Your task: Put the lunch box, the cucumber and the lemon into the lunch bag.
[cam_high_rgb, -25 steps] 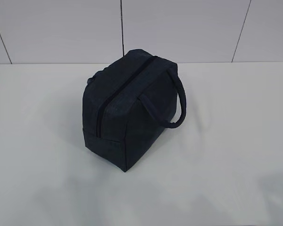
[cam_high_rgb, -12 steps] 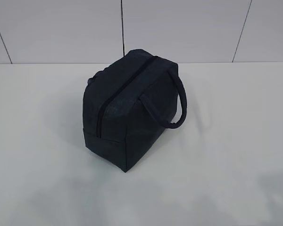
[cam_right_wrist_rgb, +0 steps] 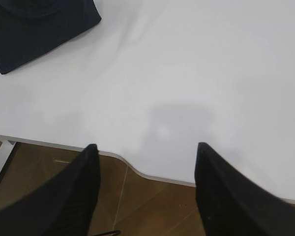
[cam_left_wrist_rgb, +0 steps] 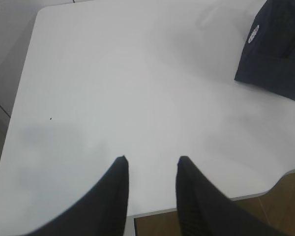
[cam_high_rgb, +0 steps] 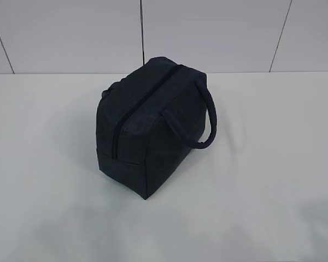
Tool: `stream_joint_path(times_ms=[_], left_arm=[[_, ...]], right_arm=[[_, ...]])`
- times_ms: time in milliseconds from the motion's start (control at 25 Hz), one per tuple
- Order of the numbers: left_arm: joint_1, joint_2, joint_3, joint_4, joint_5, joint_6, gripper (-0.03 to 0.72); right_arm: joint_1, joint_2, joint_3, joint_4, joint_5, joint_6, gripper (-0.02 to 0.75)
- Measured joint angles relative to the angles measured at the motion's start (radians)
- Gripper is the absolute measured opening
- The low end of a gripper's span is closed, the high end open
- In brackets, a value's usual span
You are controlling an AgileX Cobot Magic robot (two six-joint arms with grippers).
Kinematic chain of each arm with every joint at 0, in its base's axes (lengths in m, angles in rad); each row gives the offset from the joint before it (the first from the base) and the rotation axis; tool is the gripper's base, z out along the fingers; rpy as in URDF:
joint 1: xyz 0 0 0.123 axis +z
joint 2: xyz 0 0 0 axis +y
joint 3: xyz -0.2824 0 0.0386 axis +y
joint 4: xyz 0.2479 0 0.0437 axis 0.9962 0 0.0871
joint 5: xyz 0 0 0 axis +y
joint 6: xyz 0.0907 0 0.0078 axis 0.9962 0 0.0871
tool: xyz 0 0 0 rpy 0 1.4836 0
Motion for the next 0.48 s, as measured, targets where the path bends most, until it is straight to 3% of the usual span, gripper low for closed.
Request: stream_joint_path(times_ms=[480], left_arm=[[0.0, 0.0, 0.0, 0.0, 0.0, 0.0, 0.236]], right_arm=[[0.0, 0.0, 0.0, 0.0, -0.001, 0.0, 0.454]])
